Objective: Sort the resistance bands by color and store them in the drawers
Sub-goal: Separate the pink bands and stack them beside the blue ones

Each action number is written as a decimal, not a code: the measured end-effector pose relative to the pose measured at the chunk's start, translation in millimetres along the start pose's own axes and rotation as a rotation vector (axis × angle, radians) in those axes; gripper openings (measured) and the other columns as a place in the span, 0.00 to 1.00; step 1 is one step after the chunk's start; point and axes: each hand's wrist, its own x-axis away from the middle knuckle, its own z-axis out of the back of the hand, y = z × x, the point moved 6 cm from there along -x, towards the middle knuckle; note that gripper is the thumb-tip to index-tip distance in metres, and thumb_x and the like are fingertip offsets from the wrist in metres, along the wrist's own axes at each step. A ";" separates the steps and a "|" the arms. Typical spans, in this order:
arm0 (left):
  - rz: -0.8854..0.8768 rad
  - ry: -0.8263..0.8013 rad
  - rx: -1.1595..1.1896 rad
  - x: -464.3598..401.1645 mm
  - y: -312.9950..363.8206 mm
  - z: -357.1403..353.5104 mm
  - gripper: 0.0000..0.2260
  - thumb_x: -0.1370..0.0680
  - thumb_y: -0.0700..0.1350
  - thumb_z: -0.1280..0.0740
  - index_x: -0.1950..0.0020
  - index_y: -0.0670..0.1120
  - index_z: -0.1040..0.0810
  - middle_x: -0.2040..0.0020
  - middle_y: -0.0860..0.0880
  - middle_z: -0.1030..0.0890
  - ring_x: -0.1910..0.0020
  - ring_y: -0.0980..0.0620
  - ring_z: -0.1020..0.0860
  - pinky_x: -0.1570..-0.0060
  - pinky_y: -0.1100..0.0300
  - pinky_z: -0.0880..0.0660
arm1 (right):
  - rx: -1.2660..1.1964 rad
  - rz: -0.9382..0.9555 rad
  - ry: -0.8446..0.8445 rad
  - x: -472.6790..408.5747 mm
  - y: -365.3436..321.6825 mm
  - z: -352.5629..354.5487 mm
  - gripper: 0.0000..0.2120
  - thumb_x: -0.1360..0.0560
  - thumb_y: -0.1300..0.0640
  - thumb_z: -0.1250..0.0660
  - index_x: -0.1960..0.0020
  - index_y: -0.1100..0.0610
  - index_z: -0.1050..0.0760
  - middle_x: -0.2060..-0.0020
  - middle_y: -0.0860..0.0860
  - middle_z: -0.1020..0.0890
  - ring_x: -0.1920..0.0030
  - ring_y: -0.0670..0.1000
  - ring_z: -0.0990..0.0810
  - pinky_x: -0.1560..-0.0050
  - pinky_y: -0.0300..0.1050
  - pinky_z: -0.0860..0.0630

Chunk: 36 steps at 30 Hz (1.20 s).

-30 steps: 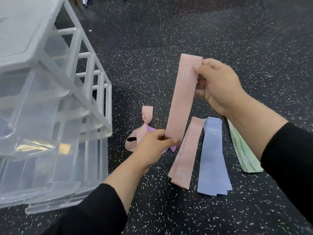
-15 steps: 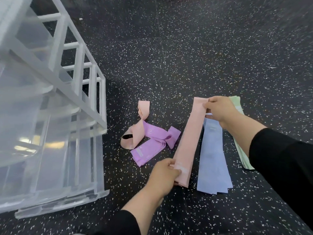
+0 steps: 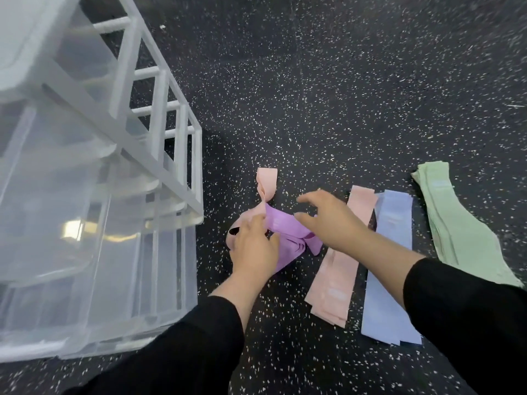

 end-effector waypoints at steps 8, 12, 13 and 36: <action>-0.071 0.006 -0.185 -26.6 -2.2 0.2 0.34 0.19 0.51 0.36 0.18 0.58 0.52 0.29 0.49 0.26 0.31 0.45 0.28 0.32 0.41 0.33 | -0.087 -0.058 0.013 9.0 19.8 -11.3 0.16 0.18 0.49 0.35 0.32 0.50 0.24 0.36 0.49 0.24 0.45 0.50 0.22 0.47 0.41 0.32; -0.009 0.046 -0.217 -34.7 0.4 3.2 0.25 0.17 0.50 0.44 0.20 0.50 0.45 0.38 0.45 0.20 0.40 0.42 0.21 0.42 0.46 0.27 | -0.109 -0.075 0.040 5.9 33.1 -6.8 0.15 0.18 0.50 0.36 0.33 0.49 0.23 0.36 0.48 0.23 0.43 0.45 0.26 0.44 0.41 0.32; 0.015 0.024 -0.229 -36.0 -1.4 2.9 0.25 0.17 0.49 0.44 0.21 0.47 0.43 0.38 0.45 0.20 0.40 0.41 0.21 0.42 0.46 0.27 | -0.115 -0.075 0.048 4.7 34.7 -6.3 0.15 0.18 0.50 0.35 0.33 0.49 0.23 0.37 0.48 0.23 0.44 0.45 0.26 0.44 0.41 0.32; -0.241 -0.060 0.770 46.8 68.3 70.1 0.15 0.19 0.41 0.34 0.63 0.55 0.18 0.64 0.59 0.19 0.61 0.59 0.24 0.59 0.68 0.29 | -1.206 -0.299 0.011 11.4 -17.2 -1.8 0.15 0.17 0.49 0.36 0.41 0.59 0.19 0.52 0.55 0.12 0.57 0.52 0.17 0.52 0.52 0.24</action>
